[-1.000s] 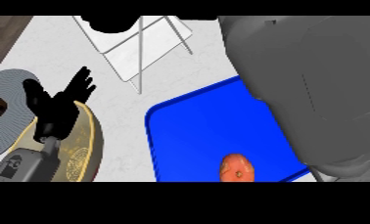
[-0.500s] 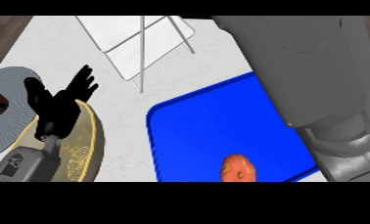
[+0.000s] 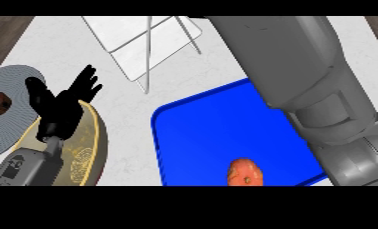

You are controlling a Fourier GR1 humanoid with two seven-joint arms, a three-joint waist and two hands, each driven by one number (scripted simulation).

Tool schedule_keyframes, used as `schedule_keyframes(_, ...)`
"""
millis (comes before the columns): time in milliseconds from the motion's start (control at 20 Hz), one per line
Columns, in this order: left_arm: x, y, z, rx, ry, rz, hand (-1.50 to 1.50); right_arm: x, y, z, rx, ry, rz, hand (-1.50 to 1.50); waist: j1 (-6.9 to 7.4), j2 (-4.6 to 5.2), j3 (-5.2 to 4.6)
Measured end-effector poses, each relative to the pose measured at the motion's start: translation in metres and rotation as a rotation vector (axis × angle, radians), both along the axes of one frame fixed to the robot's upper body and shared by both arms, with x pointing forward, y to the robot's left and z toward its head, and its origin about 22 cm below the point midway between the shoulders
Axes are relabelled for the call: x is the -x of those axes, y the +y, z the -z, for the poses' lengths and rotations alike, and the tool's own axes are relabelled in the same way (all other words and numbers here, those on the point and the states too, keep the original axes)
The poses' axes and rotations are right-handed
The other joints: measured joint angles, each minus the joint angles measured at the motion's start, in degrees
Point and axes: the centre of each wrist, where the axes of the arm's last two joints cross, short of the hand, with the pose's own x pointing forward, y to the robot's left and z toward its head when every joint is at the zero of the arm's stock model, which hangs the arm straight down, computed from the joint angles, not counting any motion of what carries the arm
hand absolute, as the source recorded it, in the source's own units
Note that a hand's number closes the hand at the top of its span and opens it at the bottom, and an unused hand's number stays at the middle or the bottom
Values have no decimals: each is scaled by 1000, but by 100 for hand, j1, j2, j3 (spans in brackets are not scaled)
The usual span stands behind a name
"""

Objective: Pick the sweet potato from the tray and place it in the tiered shelf

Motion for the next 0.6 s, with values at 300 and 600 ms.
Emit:
schedule_keyframes(300, 0, -2, 0, -5, -9, 11, 0, -10, 14, 14, 6, -23, 16, 150, 36, 10, -2)
schedule_keyframes(600, 0, -3, -1, -2, -11, 9, 0, -19, 12, 17, -19, -37, -15, 150, 48, 15, 0)
